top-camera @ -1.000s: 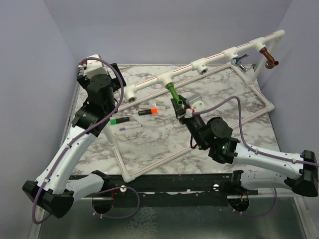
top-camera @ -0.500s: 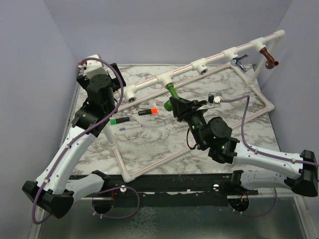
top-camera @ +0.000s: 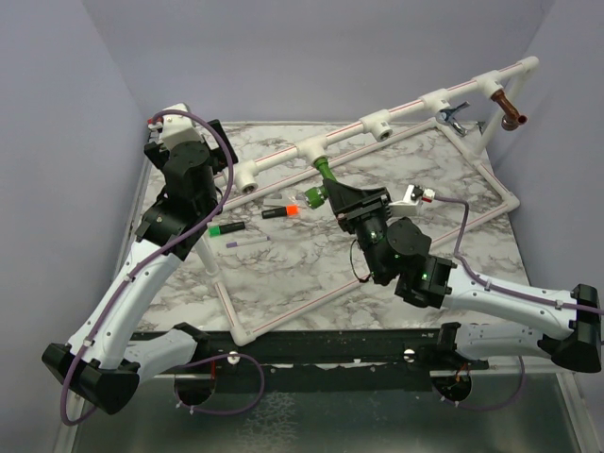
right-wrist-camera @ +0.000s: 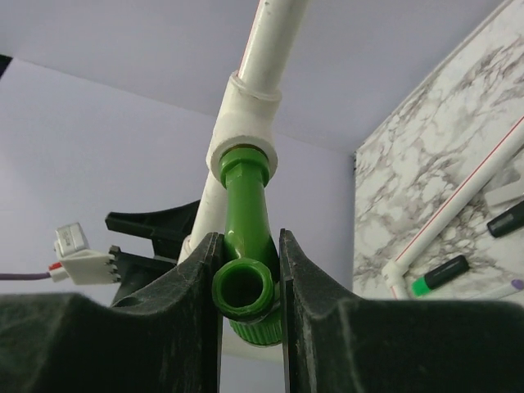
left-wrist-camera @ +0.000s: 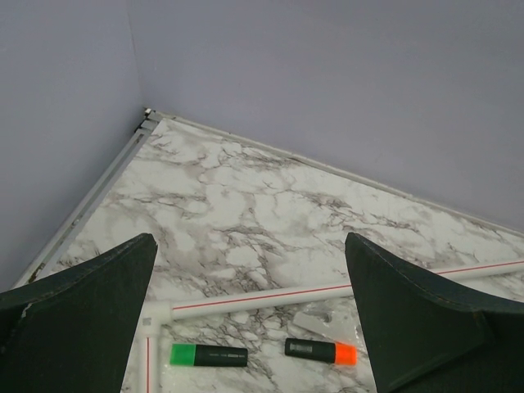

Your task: Install the water faucets

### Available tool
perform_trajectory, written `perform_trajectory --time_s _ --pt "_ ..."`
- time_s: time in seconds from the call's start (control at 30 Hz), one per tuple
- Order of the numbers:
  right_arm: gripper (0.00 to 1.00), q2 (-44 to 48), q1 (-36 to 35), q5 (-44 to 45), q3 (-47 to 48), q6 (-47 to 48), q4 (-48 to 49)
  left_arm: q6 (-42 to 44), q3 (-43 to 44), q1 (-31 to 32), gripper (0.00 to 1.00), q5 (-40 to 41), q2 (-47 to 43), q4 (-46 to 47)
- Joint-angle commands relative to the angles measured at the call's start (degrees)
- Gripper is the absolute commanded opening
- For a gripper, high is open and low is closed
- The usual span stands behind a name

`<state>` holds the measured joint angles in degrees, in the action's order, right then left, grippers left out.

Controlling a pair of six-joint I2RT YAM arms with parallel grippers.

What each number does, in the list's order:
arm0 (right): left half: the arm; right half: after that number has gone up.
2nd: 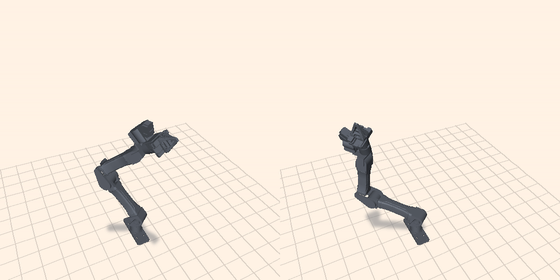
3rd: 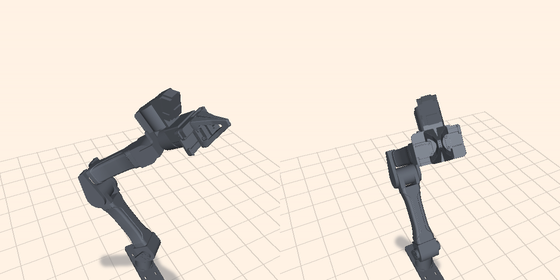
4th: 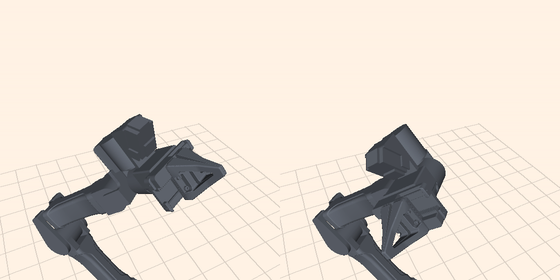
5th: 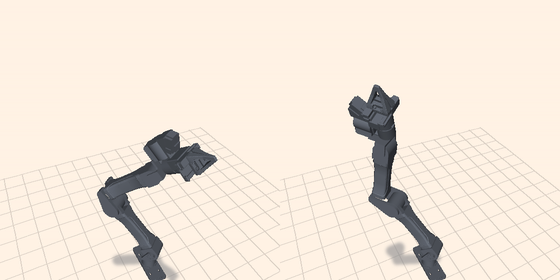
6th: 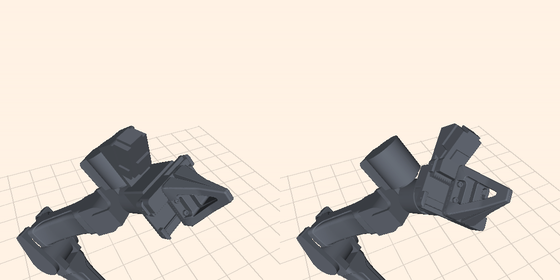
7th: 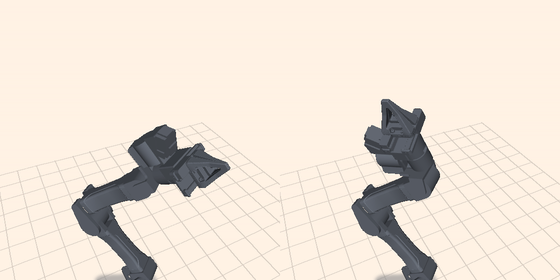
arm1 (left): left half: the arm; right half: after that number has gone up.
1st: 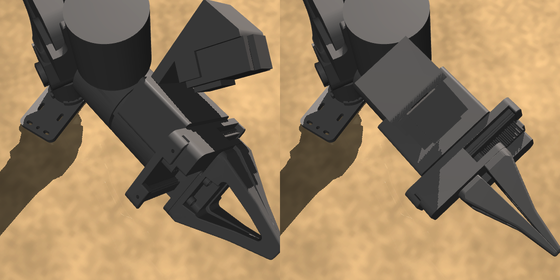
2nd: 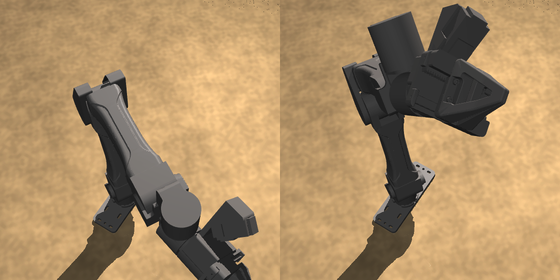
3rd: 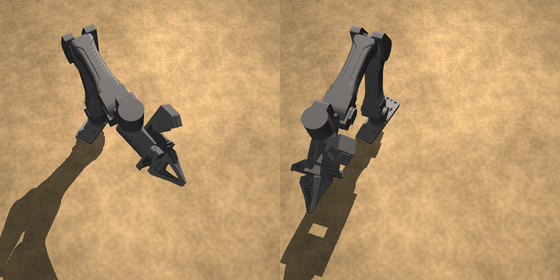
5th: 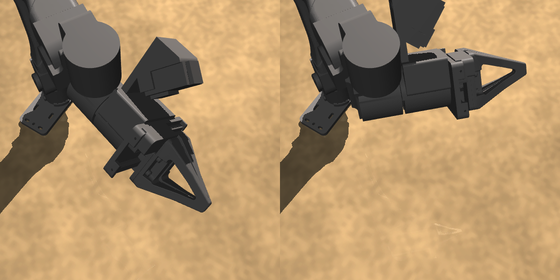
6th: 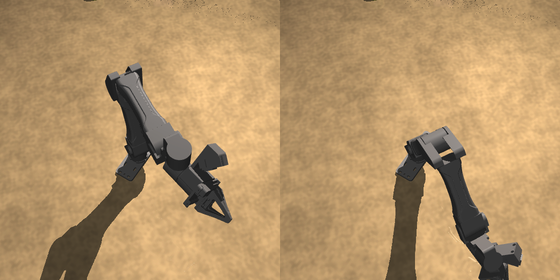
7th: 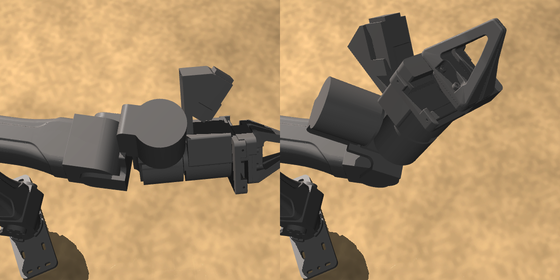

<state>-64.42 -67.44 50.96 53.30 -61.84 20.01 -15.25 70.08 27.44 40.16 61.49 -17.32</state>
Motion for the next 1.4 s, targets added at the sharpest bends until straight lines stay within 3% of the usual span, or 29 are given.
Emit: perform_trajectory --time_s 0.0,0.5,0.73,0.93,1.37 --pt "0.01 -3.1 -0.2 -5.9 0.0 -18.1 1.7 1.1 -6.2 4.4 0.99 -10.8 0.9 -21.2" --pt "0.02 -3.5 -0.2 -8.7 1.3 -24.0 -0.3 1.2 -6.4 4.5 0.99 -10.5 0.6 -21.2" --pt "0.19 -2.6 -0.2 -8.0 1.0 -22.6 -2.2 1.1 -6.3 4.6 0.99 -10.6 0.8 -21.2" --pt "0.44 -1.6 -0.2 -7.8 0.6 -20.2 -1.8 1.2 -6.2 4.6 0.99 -10.4 0.9 -21.2" --pt "0.54 3.7 -0.2 -7.0 -2.5 -16.7 -2.2 1.3 -6.0 4.6 0.99 -10.1 1.2 -21.2"
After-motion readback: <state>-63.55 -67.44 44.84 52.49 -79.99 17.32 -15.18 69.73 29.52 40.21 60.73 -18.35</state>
